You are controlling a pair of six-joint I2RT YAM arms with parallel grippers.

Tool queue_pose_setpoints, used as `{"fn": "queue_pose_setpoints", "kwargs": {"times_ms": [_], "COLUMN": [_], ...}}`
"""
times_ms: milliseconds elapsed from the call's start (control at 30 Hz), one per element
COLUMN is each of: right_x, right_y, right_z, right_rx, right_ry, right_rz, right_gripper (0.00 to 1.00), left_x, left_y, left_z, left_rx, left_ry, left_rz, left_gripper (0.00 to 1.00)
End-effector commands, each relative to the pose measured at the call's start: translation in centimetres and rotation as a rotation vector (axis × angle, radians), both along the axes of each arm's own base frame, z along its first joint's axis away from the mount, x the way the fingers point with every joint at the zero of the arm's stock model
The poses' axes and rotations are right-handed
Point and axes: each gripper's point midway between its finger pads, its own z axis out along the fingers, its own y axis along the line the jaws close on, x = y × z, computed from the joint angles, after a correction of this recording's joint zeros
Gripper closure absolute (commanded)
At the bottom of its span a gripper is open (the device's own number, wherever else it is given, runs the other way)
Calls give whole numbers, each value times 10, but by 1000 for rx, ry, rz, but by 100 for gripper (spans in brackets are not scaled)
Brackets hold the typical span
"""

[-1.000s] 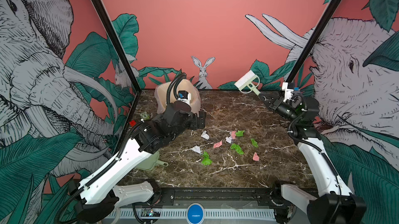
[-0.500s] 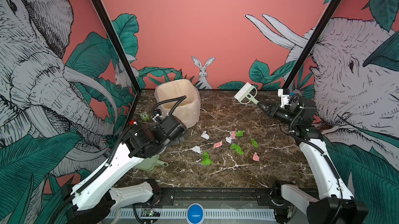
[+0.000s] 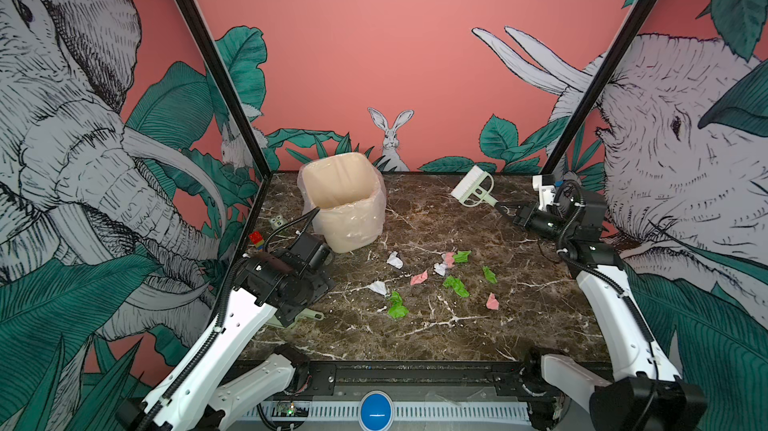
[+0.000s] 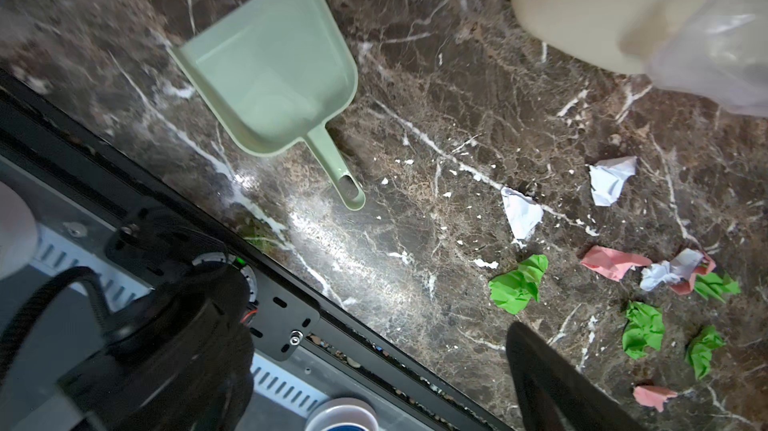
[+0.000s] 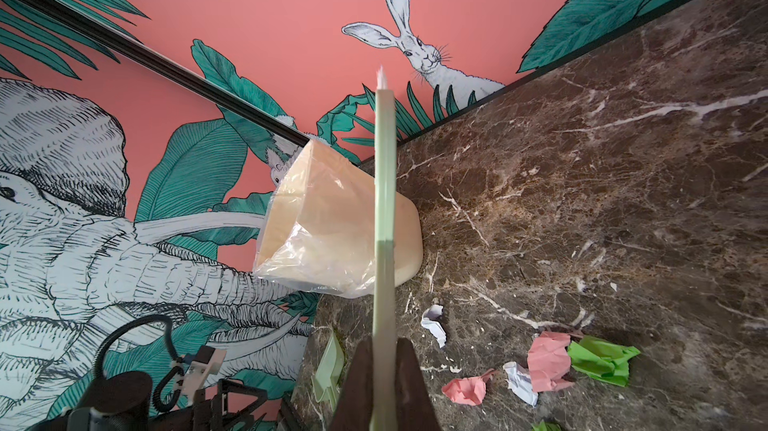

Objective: Sweep away the paper scraps from the table
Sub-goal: 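Swing the left gripper down toward the green dustpan while the right holds the brush, then lower the left gripper onto the dustpan handle and close it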

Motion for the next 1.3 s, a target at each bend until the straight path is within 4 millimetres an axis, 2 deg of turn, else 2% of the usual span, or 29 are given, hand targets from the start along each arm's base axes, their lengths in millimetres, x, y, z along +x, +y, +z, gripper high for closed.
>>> {"fn": "queue_pose_setpoints", "kwargs": {"times_ms": [0,267,533,700,1067,1267], "right_x": [-2,0,4,8,13,17], "right_y": [-1,-8,-11,-12,-12,-12], "right_z": [14,2,0,-2,-1,-3], "right_rx": [-32,-42,-49,-50,-61,-61], "right_ry": [-57,-20,-9,-1,15,21], "right_rz": [15,-10,-13,-15,-8,-6], "right_gripper": [100,100,100,100,100,100], "left_x": [-4,5,-3,-3,5,6], "left_y": [-7,0,6,5,16,13], "left_z": [-21,-51,-84,-104,-119,-129], "left_rx": [-111,-75,-79,-116,-119,-139], "left_ry": [53,116,154,136,141,159], "left_rz": [32,39,100,179,276,304], "left_gripper": [5,7,9,14,26,30]}}
